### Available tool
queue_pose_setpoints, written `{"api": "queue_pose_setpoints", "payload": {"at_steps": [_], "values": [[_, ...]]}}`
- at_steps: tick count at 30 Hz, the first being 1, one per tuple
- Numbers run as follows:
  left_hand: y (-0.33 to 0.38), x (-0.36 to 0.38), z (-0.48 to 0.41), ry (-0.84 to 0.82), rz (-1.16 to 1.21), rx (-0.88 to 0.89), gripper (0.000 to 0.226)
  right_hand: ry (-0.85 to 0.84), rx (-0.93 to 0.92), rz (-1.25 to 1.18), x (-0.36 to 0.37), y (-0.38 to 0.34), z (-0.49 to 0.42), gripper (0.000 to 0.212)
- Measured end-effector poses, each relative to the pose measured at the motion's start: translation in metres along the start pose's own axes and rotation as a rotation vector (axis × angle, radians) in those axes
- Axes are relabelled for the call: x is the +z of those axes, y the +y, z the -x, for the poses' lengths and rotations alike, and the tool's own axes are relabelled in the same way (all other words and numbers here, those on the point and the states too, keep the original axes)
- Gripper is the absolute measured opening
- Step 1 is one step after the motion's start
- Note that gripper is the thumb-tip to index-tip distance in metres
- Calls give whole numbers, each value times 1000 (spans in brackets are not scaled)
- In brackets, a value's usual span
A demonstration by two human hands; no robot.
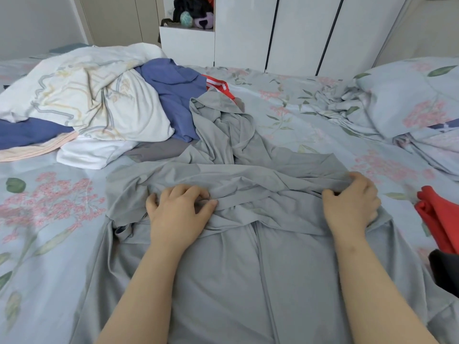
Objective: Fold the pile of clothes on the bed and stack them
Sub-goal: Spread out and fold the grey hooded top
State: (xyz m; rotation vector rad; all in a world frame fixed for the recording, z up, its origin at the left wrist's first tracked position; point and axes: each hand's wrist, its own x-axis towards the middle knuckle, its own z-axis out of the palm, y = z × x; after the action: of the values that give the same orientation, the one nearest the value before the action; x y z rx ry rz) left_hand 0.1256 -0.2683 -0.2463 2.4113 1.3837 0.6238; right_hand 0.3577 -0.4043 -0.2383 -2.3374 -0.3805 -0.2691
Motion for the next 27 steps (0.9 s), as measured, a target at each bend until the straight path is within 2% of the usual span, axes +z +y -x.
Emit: {"api": "queue_pose_setpoints", "payload": {"at_steps": [3,6,8,11,14,15,16,17,18,19,22,23,25,27], "values": [[0,3,-6,-49,-15,77,26,-105,78,51,-1,13,-14,44],[2,6,-11,-7,3,127,10,-75,-28,-108,-6,14,-20,11],[3,7,-11,31,31,133,2,-110,-89,-241,-16,10,-23,18],[5,5,-11,72,181,134,6,-167,23,-634,-35,1,-34,29],[6,0,-11,111,334,137,4,-241,281,-1142,-50,-3,-46,14],[6,-1,-12,114,359,140,6,-318,375,-1315,-53,-1,-48,28],[7,-1,-12,118,369,140,7,-403,464,-1440,-56,3,-49,51],[6,-2,-13,113,375,141,6,-474,521,-1480,-58,5,-49,70],[6,-2,-13,95,374,144,5,-511,547,-1413,-57,8,-48,83],[6,-2,-13,65,372,155,3,-509,525,-1280,-57,9,-45,86],[3,2,-10,-8,271,231,20,-361,310,-623,-52,12,-31,63],[3,4,-10,-15,231,257,24,-369,212,-472,-51,13,-28,60],[1,5,-12,-16,197,285,24,-455,30,-340,-47,17,-23,54],[0,5,-13,-9,218,308,25,-418,-41,-306,-47,17,-22,48]]}}
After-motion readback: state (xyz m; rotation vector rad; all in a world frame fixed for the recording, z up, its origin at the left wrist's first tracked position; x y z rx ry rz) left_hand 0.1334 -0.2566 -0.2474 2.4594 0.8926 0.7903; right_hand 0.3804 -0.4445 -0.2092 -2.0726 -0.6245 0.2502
